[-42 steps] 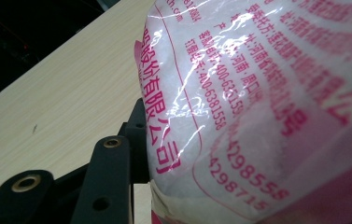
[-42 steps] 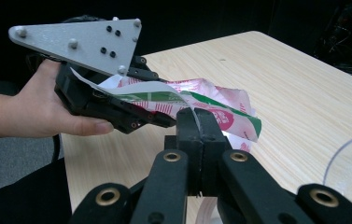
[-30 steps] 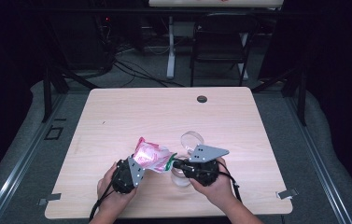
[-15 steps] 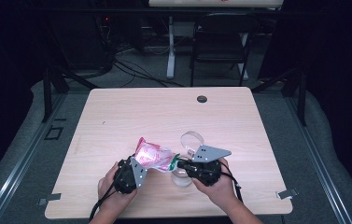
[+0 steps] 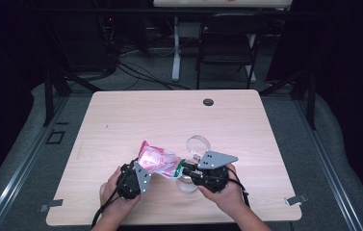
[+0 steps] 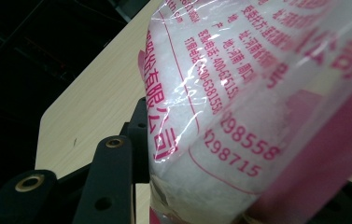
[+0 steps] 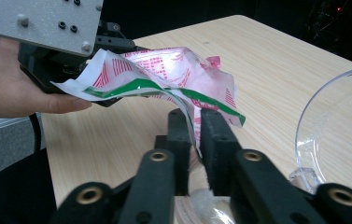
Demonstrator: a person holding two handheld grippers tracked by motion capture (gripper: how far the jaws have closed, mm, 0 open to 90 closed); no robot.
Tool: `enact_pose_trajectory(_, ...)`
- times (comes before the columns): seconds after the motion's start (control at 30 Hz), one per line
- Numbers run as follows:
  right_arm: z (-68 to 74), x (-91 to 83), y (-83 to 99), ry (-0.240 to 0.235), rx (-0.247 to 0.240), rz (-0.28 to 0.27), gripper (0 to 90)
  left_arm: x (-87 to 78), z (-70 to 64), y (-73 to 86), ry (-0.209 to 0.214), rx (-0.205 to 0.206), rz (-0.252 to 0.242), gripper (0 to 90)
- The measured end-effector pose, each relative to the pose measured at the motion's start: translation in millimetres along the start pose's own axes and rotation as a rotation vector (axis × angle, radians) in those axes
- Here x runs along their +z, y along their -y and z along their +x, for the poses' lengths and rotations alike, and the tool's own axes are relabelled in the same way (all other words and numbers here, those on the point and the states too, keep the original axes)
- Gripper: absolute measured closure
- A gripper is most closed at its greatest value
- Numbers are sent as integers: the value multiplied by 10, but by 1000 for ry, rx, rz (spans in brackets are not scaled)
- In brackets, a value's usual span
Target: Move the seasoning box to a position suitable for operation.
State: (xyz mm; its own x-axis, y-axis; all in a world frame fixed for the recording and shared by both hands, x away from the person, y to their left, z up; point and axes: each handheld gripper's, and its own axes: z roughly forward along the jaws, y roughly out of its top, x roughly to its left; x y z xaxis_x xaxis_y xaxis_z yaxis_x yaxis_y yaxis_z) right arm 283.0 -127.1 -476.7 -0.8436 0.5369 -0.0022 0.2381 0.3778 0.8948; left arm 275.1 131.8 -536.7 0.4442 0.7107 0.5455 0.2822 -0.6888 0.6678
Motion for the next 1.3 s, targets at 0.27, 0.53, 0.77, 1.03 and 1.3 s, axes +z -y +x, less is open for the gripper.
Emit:
enact_pose_trajectory(0.27, 34, -53, -41, 57, -126, 8, 717, 6, 14, 9, -6, -12, 9, 599)
enact_pose_trajectory(0.53, 94, -88, -106, 106, -272, 16, 707, 0, 11, -1, -7, 2, 9, 599)
enact_pose_trajectory(0.77, 124, -72, -144, 135, -348, 36, 703, 2, 13, 0, -3, 5, 13, 599)
enact_pose_trajectory(1.03, 186, -27, -166, 164, -464, 61, 668, 5, 14, 1, 1, 3, 16, 600)
enact_pose_trajectory(1.3, 241, 3, -222, 166, -578, 90, 653, 14, 8, 4, 10, -1, 19, 600)
